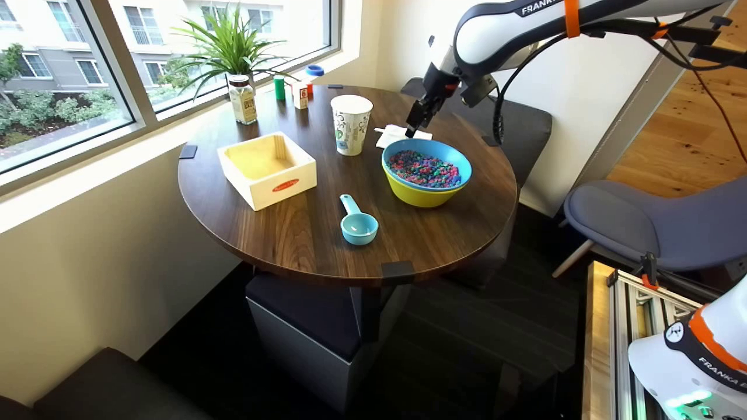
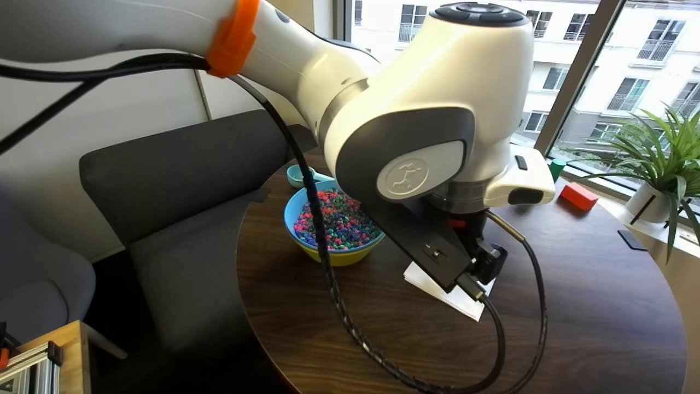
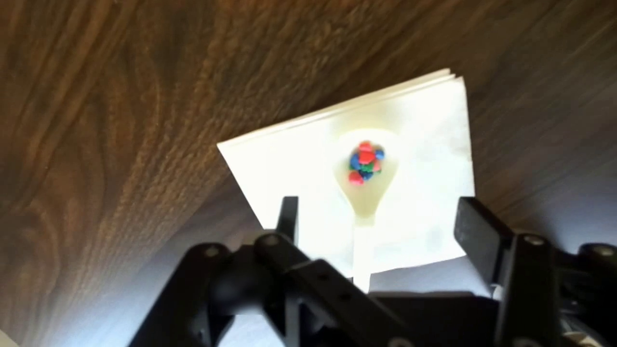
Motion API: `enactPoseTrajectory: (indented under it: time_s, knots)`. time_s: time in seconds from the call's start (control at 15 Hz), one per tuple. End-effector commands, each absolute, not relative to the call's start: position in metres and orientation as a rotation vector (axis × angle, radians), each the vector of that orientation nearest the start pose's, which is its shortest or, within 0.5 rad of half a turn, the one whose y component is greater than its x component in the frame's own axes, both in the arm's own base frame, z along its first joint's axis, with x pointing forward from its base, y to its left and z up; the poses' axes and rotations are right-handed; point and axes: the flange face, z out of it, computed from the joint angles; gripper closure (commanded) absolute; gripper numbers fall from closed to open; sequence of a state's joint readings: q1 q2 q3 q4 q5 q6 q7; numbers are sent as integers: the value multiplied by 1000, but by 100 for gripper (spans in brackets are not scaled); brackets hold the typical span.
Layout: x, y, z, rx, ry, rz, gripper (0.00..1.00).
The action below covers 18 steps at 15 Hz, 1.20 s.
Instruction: Move some objects from the blue bowl to the white spoon
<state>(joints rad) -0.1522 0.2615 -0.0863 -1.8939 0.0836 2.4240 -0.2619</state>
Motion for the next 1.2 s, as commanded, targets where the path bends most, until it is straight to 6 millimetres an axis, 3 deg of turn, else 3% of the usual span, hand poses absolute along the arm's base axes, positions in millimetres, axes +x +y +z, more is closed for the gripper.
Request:
enactPoseTrajectory:
  time_s: [0.0,0.53,1.07,1.13]
  knots:
    - [623,-140,420,-3131,32,-484,0]
    - [620,-112,466,-3178,390,-529,0]
    - [603,-73,490,-3184,728,-415,0]
    - [610,-82,484,-3176,660,-444,0]
